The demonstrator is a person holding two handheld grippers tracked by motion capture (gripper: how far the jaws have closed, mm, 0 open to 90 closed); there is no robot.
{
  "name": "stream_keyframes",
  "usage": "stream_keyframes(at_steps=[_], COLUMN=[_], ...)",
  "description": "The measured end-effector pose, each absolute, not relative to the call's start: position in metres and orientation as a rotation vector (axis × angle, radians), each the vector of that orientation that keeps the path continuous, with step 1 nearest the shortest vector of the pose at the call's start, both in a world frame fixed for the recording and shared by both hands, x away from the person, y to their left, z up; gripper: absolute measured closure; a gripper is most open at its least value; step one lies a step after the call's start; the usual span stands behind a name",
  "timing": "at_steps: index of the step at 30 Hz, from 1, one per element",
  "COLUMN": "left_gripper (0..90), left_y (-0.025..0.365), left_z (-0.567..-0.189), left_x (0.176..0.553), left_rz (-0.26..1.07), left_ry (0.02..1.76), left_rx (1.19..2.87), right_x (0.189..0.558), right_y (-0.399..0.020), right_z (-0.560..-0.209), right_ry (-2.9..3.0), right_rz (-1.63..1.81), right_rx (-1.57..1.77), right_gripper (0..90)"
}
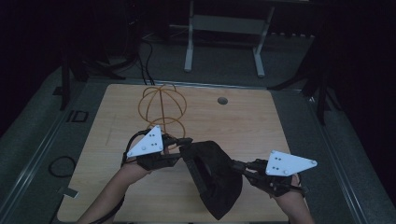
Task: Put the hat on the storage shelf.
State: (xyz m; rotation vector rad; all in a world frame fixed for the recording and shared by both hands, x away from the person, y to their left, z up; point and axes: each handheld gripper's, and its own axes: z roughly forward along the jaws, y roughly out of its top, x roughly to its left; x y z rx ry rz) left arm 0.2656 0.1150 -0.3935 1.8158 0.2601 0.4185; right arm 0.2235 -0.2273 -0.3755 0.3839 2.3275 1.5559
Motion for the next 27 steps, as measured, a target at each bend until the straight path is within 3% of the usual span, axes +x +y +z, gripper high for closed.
stream_keyframes(at_steps=[16,27], left_gripper=[68.6,68.6], left_y=[0.135,0.166], left_z=[-0.398,-0.423], left_x=[0.262,0.253], left_rz=[0.487,0.486], left_ry=[0.428,0.577], left_rx=[1.856,1.863], right_x=[0.237,0.249], right_y=[-0.261,-0.267], right_z=[-0.363,-0.354], right_ry=[2.176,2.090], right_rz=[1.547,1.515], right_rx=[0.598,0.667], right_gripper=[88.8,88.8])
